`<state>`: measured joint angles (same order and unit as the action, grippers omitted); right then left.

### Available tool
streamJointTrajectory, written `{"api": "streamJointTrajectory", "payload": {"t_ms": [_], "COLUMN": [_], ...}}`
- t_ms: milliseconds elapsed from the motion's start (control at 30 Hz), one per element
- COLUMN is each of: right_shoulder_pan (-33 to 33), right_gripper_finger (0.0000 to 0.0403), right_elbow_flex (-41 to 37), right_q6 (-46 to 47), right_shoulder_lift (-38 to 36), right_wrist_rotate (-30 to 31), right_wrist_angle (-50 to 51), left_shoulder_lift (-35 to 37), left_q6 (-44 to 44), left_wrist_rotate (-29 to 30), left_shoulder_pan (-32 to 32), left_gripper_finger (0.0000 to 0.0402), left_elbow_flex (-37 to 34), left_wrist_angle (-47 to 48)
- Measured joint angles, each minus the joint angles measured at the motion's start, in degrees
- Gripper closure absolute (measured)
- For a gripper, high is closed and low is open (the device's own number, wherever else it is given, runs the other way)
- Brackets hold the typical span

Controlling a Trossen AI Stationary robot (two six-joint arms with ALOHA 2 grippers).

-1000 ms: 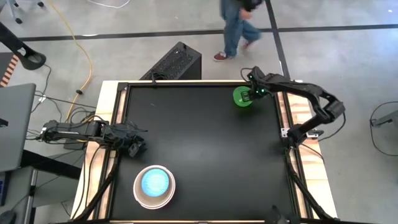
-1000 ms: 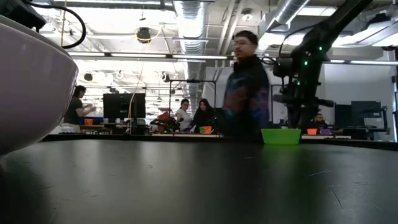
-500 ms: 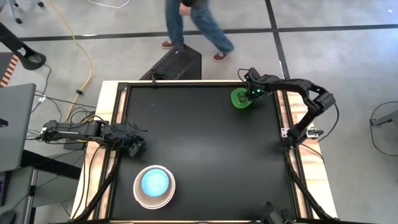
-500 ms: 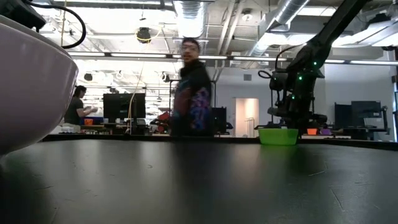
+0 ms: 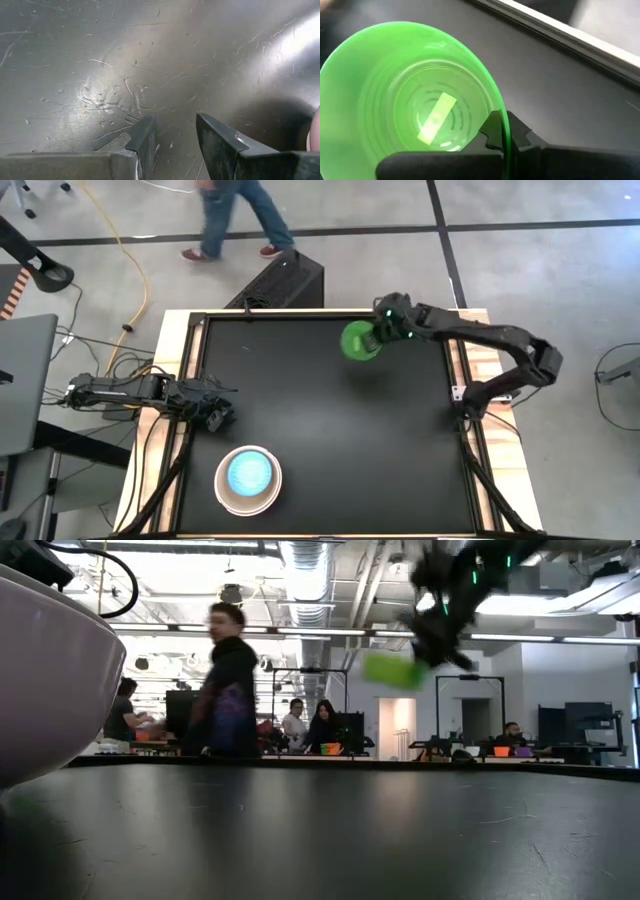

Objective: Nest bowls inside each other
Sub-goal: Stack the green bowl on top of the other pattern bowl

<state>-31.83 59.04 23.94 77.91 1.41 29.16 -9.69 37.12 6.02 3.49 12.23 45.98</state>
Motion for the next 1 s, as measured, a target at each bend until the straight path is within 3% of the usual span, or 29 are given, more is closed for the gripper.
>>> {"api": "streamJointTrajectory", "payload": {"t_ms": [200, 433, 667, 1000], "right_shoulder_pan": [21.8, 40.6, 47.5, 48.2], "right_gripper_finger": [0.0399, 0.0400, 0.0397, 0.0396], "right_elbow_flex": [10.4, 28.5, 50.6, 75.4], "right_q6": [1.9, 1.5, -3.1, -2.8], "right_shoulder_lift": [1.8, 17.8, 37.9, 58.9], "right_wrist_rotate": [4.2, 12.0, 12.0, 5.6], "right_wrist_angle": [-3.4, -2.9, -3.4, -3.2], "left_shoulder_lift": [0.0, 0.0, 0.0, 0.0], "left_q6": [0.0, 0.0, 0.0, 0.0], "left_wrist_rotate": [0.0, 0.7, 0.8, 0.8], "left_shoulder_pan": [0.0, 0.0, 0.0, 0.0], "left_gripper_finger": [0.0274, 0.0274, 0.0274, 0.0274], "left_elbow_flex": [0.0, 0.0, 0.0, 0.0], "left_wrist_angle": [0.0, 0.0, 0.0, 0.0]}}
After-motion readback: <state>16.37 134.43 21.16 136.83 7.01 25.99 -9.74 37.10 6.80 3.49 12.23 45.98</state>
